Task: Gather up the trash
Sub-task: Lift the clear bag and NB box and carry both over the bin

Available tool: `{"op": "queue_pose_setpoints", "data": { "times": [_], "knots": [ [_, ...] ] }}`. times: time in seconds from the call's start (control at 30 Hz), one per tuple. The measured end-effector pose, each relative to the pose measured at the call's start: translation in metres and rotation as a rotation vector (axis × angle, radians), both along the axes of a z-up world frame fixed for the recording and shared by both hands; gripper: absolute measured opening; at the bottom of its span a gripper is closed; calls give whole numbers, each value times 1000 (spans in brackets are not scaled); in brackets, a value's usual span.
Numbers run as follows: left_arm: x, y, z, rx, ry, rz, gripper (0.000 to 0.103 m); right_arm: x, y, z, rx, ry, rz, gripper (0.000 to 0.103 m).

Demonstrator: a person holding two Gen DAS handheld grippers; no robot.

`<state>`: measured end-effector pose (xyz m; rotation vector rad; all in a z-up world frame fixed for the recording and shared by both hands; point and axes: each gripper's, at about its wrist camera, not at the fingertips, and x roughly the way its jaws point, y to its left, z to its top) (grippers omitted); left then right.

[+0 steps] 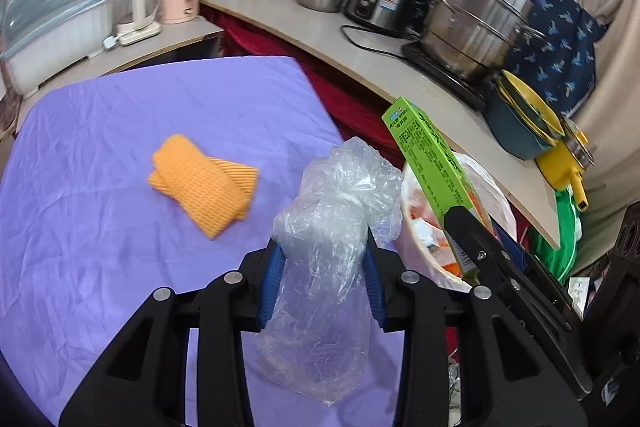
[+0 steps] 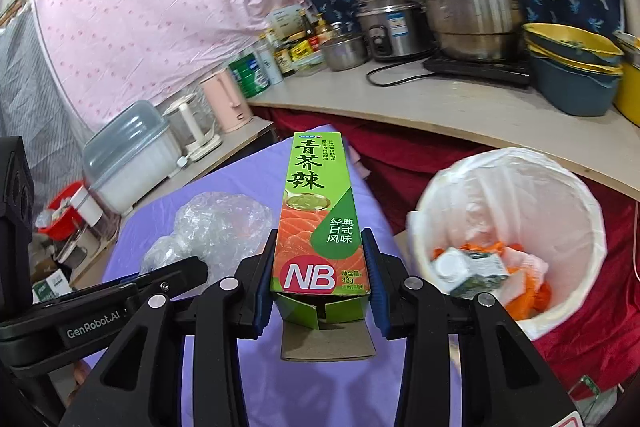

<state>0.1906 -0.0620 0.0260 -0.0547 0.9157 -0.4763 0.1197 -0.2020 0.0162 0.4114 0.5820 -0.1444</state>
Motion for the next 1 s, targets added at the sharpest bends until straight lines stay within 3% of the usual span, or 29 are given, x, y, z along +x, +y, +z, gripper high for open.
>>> {"op": "queue_pose_setpoints", "data": {
  "times": [0.57,1.0],
  "knots": [
    [-37,-133,-3,21,1,-261,35,-96,-119,-17,58,-17,-282,38],
    [-29,-206,-21,58,-21,-328,37,-109,-152,-35,88,7,-345,38]
  ]
}}
